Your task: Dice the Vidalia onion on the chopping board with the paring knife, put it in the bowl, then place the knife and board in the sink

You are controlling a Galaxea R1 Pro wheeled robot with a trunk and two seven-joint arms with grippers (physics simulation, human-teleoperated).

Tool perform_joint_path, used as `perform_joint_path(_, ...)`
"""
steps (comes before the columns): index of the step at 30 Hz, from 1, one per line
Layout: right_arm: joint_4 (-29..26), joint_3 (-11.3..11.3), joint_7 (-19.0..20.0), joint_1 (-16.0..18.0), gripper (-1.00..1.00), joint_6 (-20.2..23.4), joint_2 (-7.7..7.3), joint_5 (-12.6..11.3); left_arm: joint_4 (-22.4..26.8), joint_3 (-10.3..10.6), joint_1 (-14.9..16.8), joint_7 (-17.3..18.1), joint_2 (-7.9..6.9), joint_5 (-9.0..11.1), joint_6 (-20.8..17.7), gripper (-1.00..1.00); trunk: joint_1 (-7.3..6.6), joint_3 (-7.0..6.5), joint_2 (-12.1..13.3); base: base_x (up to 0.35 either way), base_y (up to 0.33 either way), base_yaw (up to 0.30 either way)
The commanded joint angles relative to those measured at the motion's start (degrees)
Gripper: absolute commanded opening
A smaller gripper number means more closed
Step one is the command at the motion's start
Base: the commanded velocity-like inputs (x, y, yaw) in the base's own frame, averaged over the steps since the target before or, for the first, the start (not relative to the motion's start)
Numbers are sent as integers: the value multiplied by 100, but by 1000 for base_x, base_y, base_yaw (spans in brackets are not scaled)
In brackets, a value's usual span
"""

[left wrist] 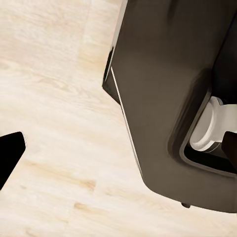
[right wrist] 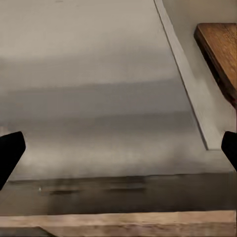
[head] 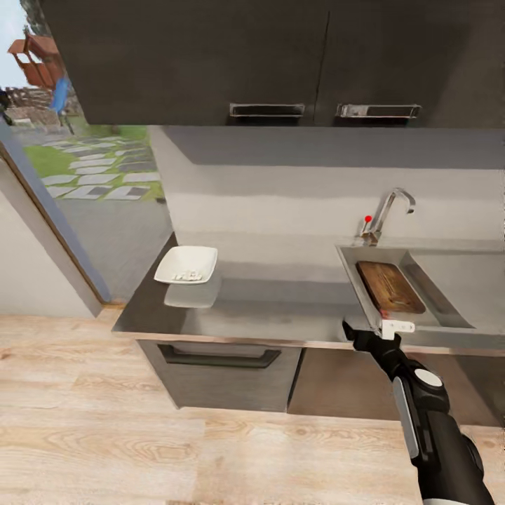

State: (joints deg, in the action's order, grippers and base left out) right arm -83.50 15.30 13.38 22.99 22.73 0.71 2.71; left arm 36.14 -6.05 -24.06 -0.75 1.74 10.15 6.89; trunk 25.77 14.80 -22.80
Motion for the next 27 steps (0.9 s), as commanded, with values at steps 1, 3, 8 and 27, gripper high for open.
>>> perform_joint_path(1,-5,17,52,-58,100,-28,8,28,8,-1,-2,-4,2,48,6,100,1,10,-12,-289,160,0)
perform_joint_path(3,1,17,81,-131,100,-99,8,28,8,-1,-2,-4,2,48,6,100,1,10,-12,-289,161,0)
perform_joint_path(8,61,17,220,-304,100,-232,12,28,15,-1,-2,-4,2,48,6,100,1,10,-12,-289,162,0)
perform_joint_path(27,4504,14,252,-497,100,-3081,-273,34,112,-1,153,-47,-91,14,-2,100,1,10,-12,-54,25,0)
